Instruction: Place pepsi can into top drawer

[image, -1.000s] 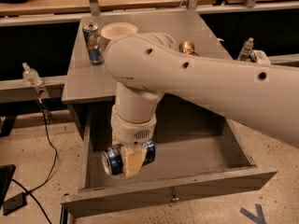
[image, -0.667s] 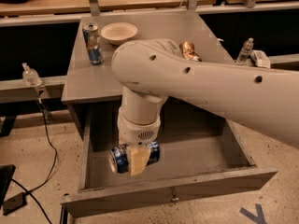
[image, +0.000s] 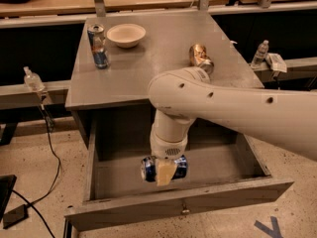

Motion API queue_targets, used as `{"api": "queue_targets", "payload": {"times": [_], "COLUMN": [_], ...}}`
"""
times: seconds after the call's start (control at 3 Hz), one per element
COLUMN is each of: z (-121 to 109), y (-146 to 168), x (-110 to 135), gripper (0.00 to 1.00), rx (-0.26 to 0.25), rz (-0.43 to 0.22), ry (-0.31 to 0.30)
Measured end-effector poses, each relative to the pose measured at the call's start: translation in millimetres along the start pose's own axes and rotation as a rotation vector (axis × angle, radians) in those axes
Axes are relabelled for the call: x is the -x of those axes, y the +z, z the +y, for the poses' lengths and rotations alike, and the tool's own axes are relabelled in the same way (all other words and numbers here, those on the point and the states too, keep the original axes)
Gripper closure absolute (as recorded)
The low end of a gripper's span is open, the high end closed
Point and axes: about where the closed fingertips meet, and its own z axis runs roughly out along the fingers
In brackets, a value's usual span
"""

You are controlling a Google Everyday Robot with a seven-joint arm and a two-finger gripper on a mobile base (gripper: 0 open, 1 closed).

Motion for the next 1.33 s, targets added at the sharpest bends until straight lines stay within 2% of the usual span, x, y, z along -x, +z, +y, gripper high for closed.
{"api": "queue_targets", "payload": {"times": [0.33, 0.67, 1.0, 1.33], "z": [-16.5, -30.4, -34.9, -44.3], "y": [12.3, 33.1, 39.0, 35.9], "x": [-26.9, -53.2, -65.7, -74.1], "gripper": [1.0, 0.75, 0.52, 0.29], "rx": [-0.008, 0.003, -0.001, 0.006], "rz": [0.029, 0.052, 0.066, 0.091], "ry": [0.065, 0.134, 0.163, 0.155]}}
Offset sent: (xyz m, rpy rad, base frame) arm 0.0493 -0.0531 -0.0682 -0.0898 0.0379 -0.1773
